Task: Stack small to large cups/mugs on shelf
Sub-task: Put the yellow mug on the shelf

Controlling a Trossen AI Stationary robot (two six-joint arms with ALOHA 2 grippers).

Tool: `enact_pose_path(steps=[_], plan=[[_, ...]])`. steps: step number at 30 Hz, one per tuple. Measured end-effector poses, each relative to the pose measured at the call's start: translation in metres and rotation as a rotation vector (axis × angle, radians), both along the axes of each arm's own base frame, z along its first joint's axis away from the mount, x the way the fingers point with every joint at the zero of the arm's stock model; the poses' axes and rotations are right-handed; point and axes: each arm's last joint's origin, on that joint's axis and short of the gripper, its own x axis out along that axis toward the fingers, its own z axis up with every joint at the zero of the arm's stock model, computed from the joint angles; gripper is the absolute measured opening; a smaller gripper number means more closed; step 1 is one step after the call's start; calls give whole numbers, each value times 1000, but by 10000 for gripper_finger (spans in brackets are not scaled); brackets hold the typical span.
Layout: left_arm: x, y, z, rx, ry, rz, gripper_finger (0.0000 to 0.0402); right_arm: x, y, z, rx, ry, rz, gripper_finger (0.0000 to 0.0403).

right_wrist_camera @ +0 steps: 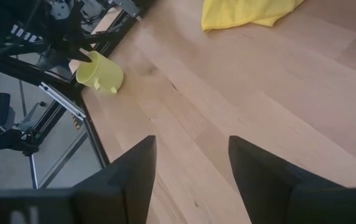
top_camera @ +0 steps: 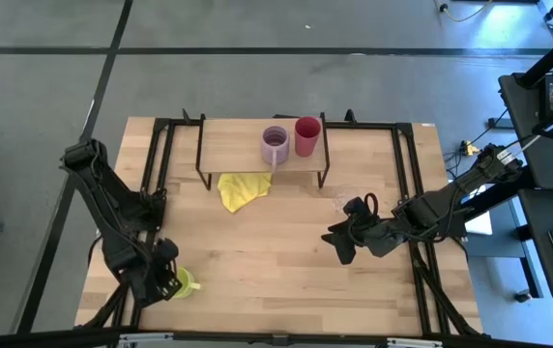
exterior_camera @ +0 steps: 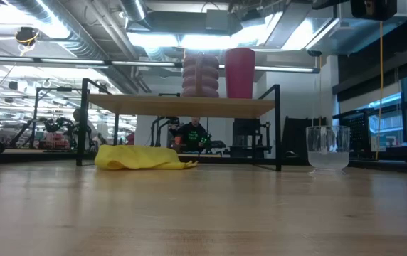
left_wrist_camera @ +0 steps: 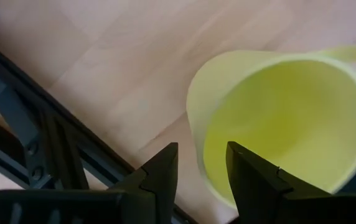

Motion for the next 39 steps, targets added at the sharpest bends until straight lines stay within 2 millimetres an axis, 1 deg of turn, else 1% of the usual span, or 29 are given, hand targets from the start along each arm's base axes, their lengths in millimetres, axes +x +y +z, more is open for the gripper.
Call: enact_pose_path(steps=[4,8,11,16,17,20,22,24,25,28,30,31,33,35,36,39], plan=[[2,-4,-7,19,19,4,128,0,0,0,0,1,0,203],[2,-5,-8,22,30,2,122,0,0,0,0,1,0,203],[2,-4,-8,23,25,-16,94,0,0,0,0,1,0,203],[5,-2,-8,42,5,-35,15,0,0,0,0,1,0,203],[7,-1,-8,45,1,-36,9,0,0,0,0,1,0,203],[12,4,-7,64,-5,-73,10,0,0,0,0,1,0,203],[17,9,-4,78,-7,-112,6,0,0,0,0,1,0,203],[23,16,8,109,7,-155,5,0,0,0,3,0,-2,203],[26,21,18,127,15,-180,5,0,0,0,6,0,-5,203],[34,41,55,210,28,-250,4,0,0,0,15,-1,-11,203],[38,60,83,277,8,-298,3,0,0,0,16,-1,-12,203],[39,71,98,309,-7,-316,3,0,0,0,18,-1,-14,203],[46,90,121,332,-91,-379,2,0,0,0,19,-1,-16,203],[54,110,139,341,-182,-452,2,0,0,0,19,-4,-20,203],[57,121,147,363,-189,-471,2,0,0,0,24,-7,-30,203],[68,155,159,440,-133,-542,2,0,-1,0,34,-22,-67,203]])
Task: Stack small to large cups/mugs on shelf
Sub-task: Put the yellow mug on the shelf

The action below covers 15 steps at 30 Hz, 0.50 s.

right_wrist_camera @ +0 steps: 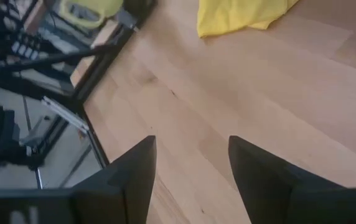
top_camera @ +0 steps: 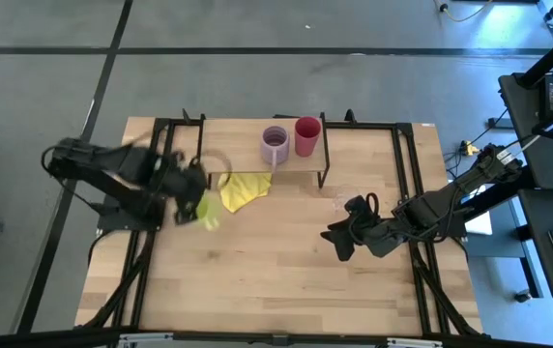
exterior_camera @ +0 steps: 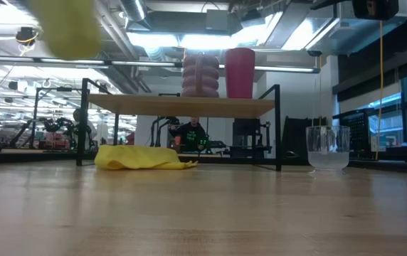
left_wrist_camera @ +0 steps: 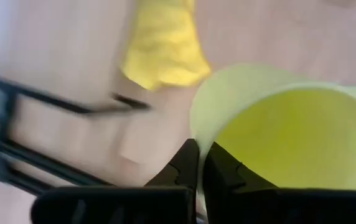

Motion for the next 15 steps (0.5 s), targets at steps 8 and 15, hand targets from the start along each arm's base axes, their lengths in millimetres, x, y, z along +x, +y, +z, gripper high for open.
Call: enact_pose_path(steps=[8,15], plan=[[43,86,32,198,-14,-114,1,1,-1,0,21,-25,-75,203],[74,153,36,135,54,-221,1,9,4,-9,74,-16,-128,203]])
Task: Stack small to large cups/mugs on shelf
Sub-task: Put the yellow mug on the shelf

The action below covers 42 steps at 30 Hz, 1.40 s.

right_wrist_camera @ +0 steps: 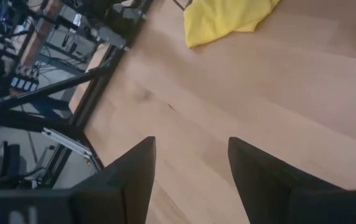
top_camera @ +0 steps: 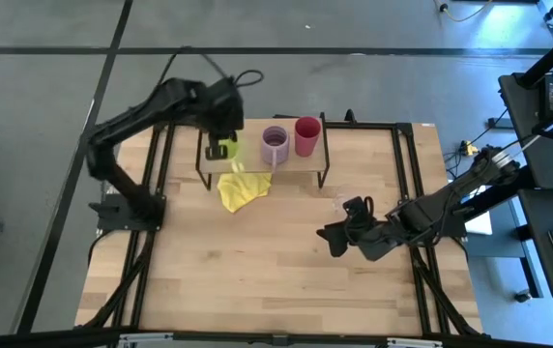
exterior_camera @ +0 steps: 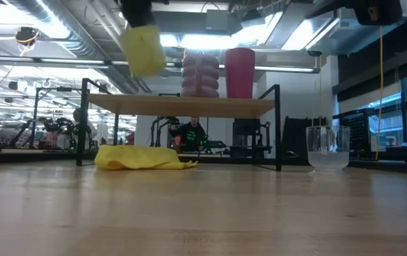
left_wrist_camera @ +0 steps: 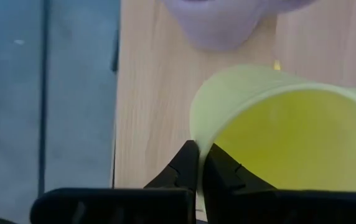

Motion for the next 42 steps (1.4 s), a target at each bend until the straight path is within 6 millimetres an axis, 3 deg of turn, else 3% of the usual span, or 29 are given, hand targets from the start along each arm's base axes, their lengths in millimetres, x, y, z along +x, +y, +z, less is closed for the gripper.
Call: enact_pose_path(steps=[3,5,9,13,22,30,42], plan=[[10,17,-11,-14,96,-62,1,7,4,-7,7,5,-14,203],[16,25,-13,13,64,-101,1,12,8,-12,7,4,-14,203],[11,30,-7,59,69,-262,1,23,14,-23,5,5,-16,203],[19,35,-16,86,132,-343,1,34,21,-33,12,-6,-16,203],[34,51,-39,-4,155,-295,2,53,33,-48,59,-61,-5,203],[34,51,-39,-26,137,-241,7,57,37,-52,85,-59,20,203],[38,53,-37,-8,89,-205,49,56,37,-52,87,-55,28,203]])
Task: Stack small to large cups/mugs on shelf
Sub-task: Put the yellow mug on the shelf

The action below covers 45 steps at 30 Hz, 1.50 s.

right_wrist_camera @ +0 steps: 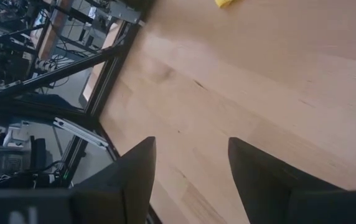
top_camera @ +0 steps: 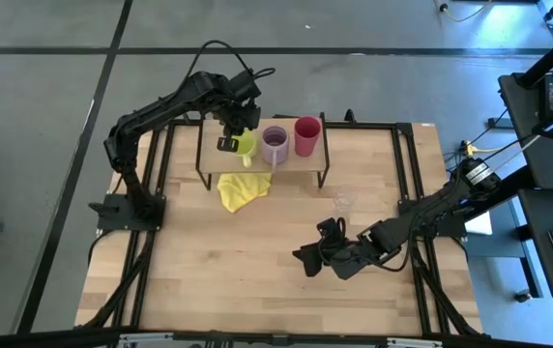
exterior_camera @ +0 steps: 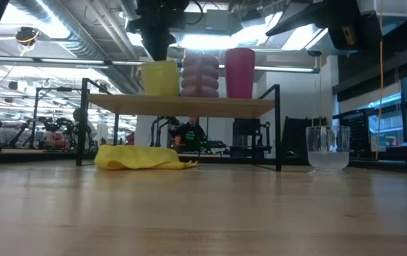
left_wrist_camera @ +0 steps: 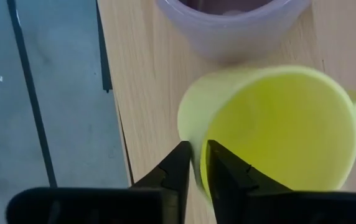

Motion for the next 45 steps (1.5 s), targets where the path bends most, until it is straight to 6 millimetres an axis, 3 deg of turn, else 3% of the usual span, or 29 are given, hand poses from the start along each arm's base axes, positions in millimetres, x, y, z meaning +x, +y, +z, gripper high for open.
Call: enact_pose_path(steps=[9,16,45], plan=[[-3,2,-1,-10,16,10,66,-1,-1,-1,-12,17,1,203],[3,11,-13,-31,50,16,57,-1,-1,-1,-12,19,3,203],[9,4,-5,14,-19,-4,51,-3,0,-3,0,60,41,203]])
